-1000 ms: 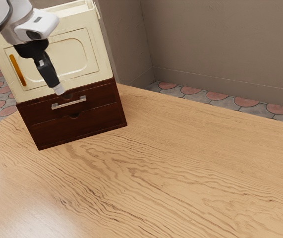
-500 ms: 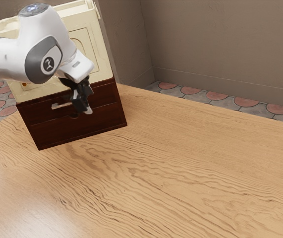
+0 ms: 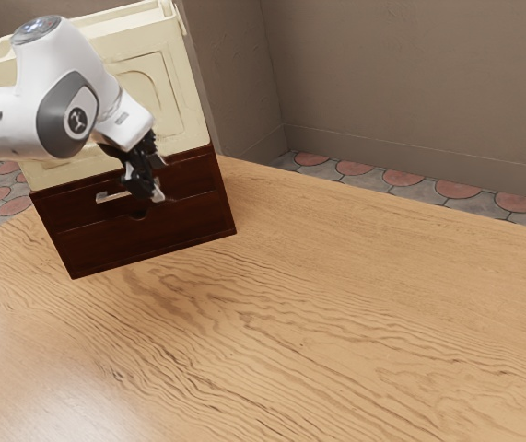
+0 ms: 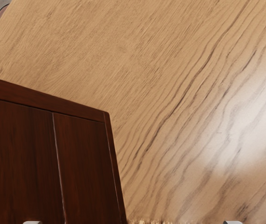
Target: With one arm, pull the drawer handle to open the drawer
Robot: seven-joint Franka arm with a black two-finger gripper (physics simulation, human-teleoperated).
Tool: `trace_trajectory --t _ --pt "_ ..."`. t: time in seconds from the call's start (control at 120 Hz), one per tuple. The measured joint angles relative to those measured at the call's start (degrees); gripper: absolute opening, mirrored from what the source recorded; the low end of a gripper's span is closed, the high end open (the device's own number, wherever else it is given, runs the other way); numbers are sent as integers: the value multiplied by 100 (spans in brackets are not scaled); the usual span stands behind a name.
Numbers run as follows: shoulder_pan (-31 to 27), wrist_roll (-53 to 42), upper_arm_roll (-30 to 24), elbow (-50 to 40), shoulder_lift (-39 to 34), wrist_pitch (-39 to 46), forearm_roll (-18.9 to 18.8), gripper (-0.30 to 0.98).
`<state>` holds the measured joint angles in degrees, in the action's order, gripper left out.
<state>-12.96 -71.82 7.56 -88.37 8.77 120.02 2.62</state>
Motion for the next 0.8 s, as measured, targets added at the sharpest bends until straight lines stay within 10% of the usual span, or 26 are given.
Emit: trace_trajectory --t 0.8 --pt "-100 1248 296 62 231 59 -1038 20"
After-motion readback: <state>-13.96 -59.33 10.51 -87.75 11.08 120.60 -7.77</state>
